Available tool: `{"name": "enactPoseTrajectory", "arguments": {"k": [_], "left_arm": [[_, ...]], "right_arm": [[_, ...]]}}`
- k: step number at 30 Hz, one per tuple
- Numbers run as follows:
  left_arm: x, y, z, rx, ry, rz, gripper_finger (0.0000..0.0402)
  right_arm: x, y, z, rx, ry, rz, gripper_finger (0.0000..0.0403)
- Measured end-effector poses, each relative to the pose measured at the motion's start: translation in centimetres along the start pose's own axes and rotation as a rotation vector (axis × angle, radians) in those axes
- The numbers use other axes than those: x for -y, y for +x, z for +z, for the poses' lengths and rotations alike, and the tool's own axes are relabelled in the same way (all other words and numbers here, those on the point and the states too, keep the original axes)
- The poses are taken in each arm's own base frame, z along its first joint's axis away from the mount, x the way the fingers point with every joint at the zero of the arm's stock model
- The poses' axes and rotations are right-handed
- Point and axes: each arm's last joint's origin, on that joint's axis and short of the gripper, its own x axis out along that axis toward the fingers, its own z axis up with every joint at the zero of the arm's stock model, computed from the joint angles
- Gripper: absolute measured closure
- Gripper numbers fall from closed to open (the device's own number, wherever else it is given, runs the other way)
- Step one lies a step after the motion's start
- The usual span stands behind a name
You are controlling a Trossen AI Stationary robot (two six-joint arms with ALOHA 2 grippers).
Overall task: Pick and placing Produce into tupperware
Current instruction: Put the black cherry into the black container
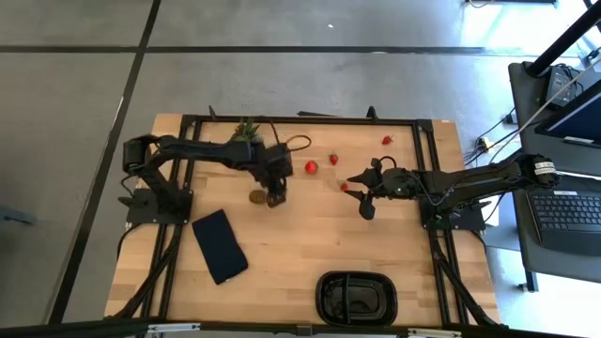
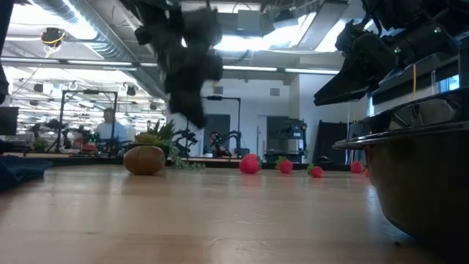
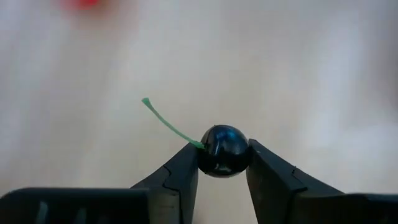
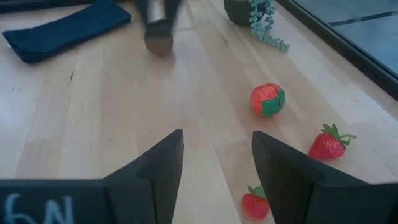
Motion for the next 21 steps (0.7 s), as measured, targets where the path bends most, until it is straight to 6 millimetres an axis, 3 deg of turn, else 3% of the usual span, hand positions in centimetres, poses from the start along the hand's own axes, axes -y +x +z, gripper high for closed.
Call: {"name": "enactPoseTrajectory", "arguments": {"k": [6, 14, 17, 21], "left_arm": [[6.2, 0.5, 1.0, 0.181, 0.193, -0.279, 0.0298], [15.3, -0.1, -0.1, 0.450, 0.483, -0.452, 0.0293], [17.6, 0.4, -0.9, 0.531, 0.557, -0.423, 0.0295], [19.1, 2.1, -1.3, 0.607, 0.570, -0.406, 0.0298]], "right_arm": [[0.0, 0.0, 0.1, 0.006, 0.003, 0.001, 0.0210], [0.0, 0.0, 0.1, 0.006, 0.004, 0.001, 0.0210], [0.0, 0.0, 0.1, 0.006, 0.004, 0.001, 0.0210], [0.0, 0.0, 0.1, 0.008, 0.004, 0.001, 0.0210]]}}
